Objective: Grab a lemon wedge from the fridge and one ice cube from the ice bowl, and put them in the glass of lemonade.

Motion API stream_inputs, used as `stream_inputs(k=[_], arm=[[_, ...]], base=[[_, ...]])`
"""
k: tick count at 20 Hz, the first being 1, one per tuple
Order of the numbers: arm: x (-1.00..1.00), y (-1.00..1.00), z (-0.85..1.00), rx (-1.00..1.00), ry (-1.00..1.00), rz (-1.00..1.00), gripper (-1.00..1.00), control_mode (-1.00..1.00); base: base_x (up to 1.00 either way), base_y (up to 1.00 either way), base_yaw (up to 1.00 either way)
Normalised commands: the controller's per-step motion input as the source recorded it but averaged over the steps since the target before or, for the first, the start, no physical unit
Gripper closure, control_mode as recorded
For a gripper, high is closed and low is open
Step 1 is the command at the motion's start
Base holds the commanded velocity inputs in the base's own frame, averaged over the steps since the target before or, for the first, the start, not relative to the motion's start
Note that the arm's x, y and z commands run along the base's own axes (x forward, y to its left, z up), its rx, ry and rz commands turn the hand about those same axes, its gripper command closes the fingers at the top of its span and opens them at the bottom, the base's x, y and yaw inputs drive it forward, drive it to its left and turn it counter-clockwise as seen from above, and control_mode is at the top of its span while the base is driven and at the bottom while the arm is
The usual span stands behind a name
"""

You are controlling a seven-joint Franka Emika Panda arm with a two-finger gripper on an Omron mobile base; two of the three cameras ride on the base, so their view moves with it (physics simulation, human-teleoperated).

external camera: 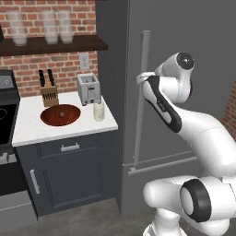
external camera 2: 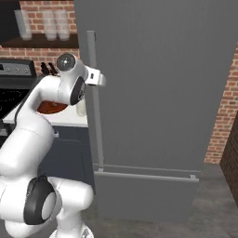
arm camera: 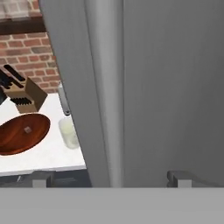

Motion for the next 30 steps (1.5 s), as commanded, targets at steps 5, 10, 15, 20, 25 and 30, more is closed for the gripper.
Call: stream_inputs(k=[5, 10, 15, 20, 25, 30], arm=[[0.70, 0.00, -0.10, 0.00, -0.01, 0.00, -1.00, -1.00], [0.64, 0.01, -0.21, 0.00, -0.02, 0.00, -1.00, -1.00], [0.51, 0.00, -0.41, 0.00, -0.16, 0.00, -1.00, -1.00], [0.53, 0.00, -0.42, 0.00, -0.18, 0.00, -1.00, -1.00], [0.58, 0.00, -0.28, 0.00, -0.09, 0.00, -1.00, -1.00], [0.84, 0.00, -0.05, 0.00, 0.00, 0.00, -1.00, -1.00]], base=[[0.00, 0.00, 0.00], [0.00, 0.00, 0.00], [0.00, 0.00, 0.00], [0.00, 0.00, 0.00], [0.00, 0.00, 0.00], [0.00, 0.00, 0.00]])
